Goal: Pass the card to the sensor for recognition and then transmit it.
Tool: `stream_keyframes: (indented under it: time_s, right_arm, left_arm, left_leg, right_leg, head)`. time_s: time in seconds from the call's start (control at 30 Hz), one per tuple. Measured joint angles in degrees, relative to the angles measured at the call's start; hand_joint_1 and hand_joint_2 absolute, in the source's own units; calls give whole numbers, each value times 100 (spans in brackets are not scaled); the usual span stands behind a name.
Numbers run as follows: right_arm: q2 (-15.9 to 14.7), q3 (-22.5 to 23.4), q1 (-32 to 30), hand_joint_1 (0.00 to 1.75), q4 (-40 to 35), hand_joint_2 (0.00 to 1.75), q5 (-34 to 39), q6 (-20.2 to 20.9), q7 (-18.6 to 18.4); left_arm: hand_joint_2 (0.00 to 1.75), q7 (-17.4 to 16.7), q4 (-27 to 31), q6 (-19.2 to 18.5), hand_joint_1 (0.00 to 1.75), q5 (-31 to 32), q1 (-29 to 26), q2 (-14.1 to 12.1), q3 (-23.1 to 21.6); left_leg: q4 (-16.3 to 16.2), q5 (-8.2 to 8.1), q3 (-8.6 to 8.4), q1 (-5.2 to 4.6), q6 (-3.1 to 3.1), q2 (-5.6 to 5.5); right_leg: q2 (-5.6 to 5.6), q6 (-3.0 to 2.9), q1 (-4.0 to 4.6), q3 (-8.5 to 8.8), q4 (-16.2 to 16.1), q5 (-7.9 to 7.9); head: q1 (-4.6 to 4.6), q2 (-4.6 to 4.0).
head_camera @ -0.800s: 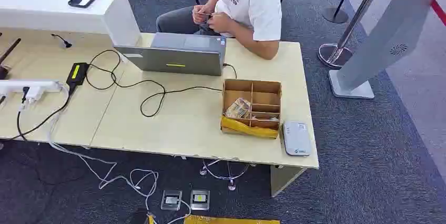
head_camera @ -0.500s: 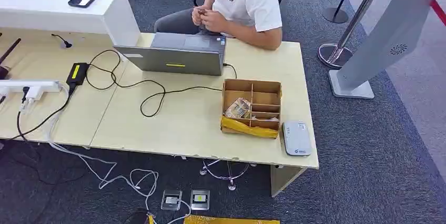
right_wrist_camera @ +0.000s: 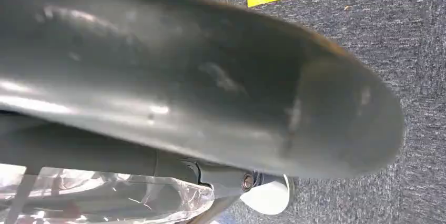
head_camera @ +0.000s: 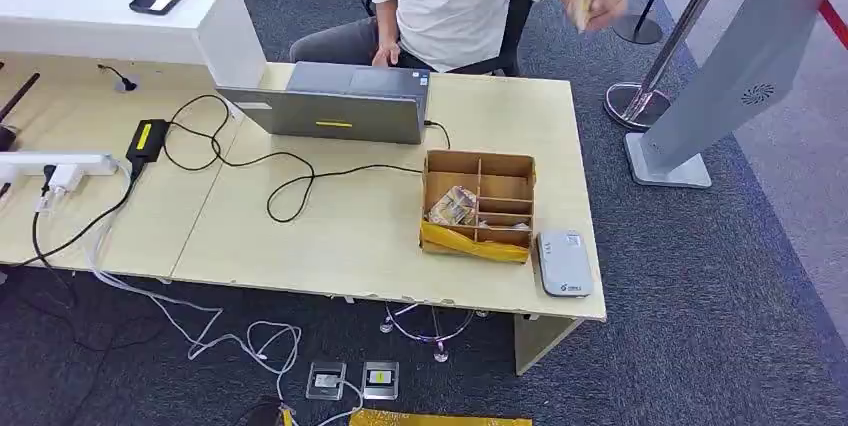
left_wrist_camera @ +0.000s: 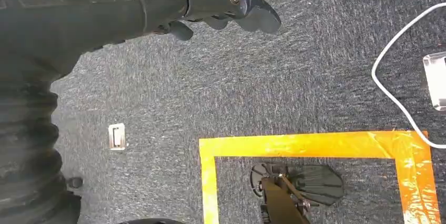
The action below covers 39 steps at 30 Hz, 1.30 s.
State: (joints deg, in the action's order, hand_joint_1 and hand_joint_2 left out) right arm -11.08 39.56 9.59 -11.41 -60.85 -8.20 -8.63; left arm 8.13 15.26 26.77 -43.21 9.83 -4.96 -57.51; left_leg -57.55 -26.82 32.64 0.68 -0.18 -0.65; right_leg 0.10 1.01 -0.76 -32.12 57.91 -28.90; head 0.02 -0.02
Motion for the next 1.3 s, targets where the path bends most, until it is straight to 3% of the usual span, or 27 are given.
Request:
stream_keyframes:
  time_s: [0.03,0.33,0.57,0.67,0.83,0.9,0.93,1.0,1.13,1.3]
  right_arm:
    - [0,0,0,0,0,175,0,-2,0]
    - [-61,0,40,0,0,175,205,-9,20]
    - [-521,147,385,0,-9,175,1016,59,-245]
    - [-1096,334,900,0,-76,175,1370,179,-404]
    - [-2096,382,2006,0,-247,175,1353,385,-644]
    - [-2418,369,2620,0,-282,175,1210,481,-770]
    - [-2720,343,2983,0,-324,175,1108,514,-811]
    - [-3156,189,3739,0,-374,175,868,564,-681]
    - [-3438,-348,4971,0,-468,175,590,667,-466]
    - [-3622,-832,5585,0,-490,175,693,603,-411]
  left_arm:
    - [175,0,0,0,0,0,0,0,0]
    - [175,2,0,0,0,0,0,0,0]
    - [175,92,0,-9,0,68,2,-2,-4]
    - [175,181,0,-9,0,118,9,-2,-9]
    - [175,267,0,0,0,142,8,-2,-15]
    - [175,286,0,2,0,179,16,-2,-48]
    - [175,304,0,0,0,207,31,0,-78]
    - [175,352,0,4,0,266,23,-2,-107]
    - [175,404,0,15,0,343,42,0,-148]
    - [175,411,0,15,0,356,25,11,-155]
  left_leg:
    - [0,0,0,0,0,0]
    - [0,0,0,-4,0,0]
    - [-1,2,3,-20,4,0]
    - [-1,11,7,-39,18,16]
    - [-4,20,14,-54,40,13]
    - [-4,37,29,-97,66,15]
    - [-2,43,46,-115,75,13]
    - [-2,53,74,-106,84,-19]
    - [-3,54,72,-101,83,-24]
    - [-5,58,84,-100,89,-64]
  right_leg:
    - [0,0,0,0,0,0]
    - [0,0,-4,0,0,0]
    - [0,8,-19,-1,0,5]
    - [8,24,-38,-9,1,16]
    - [13,42,-54,-13,0,28]
    - [16,60,-99,-51,11,40]
    - [10,64,-114,-68,22,41]
    - [-19,66,-105,-71,24,42]
    - [-21,67,-100,-73,23,43]
    - [-66,73,-100,-72,19,38]
  head:
    - [0,0]
    - [-2,0]
    - [-4,0]
    - [-7,0]
    - [4,0]
    - [-15,0]
    - [-17,2]
    - [11,0]
    - [-7,2]
    - [-7,0]
